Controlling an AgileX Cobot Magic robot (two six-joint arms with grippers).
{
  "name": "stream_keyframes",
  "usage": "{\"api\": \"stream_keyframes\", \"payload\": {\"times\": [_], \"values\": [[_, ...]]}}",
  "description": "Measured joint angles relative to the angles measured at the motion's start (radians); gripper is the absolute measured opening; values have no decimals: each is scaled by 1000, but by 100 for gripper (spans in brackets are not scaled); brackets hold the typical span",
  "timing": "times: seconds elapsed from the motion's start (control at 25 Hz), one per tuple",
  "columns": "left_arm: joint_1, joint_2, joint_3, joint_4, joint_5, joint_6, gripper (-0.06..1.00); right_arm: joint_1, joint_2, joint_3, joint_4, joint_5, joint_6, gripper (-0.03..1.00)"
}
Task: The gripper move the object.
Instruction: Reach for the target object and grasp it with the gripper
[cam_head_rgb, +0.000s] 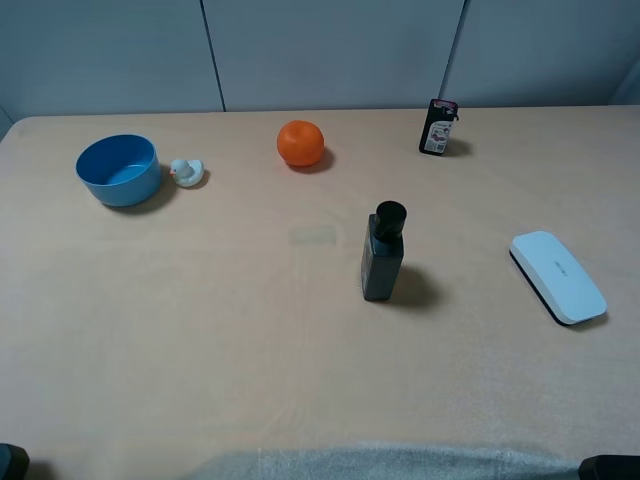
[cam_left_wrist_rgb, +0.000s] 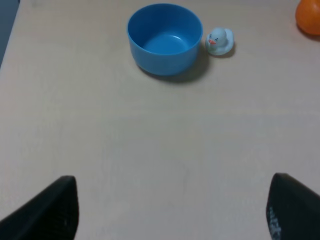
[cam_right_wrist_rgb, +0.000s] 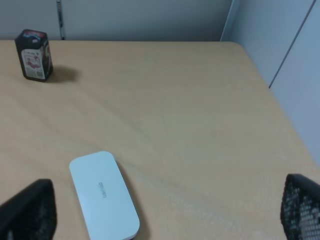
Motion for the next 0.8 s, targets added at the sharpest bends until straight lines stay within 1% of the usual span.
{"api": "stream_keyframes", "payload": {"times": [0.2,0.36,0.52,0.8], "values": [[0,0,0,0,0,0,82,0,7,0,11,0,0,68],[0,0,0,0,0,0,82,0,104,-9,63,-20,0,68],[0,0,0,0,0,0,82,0,284,-29,121,-40,0,68],[0,0,0,0,0,0,82,0,639,-125,136,-47,-1,68]]}}
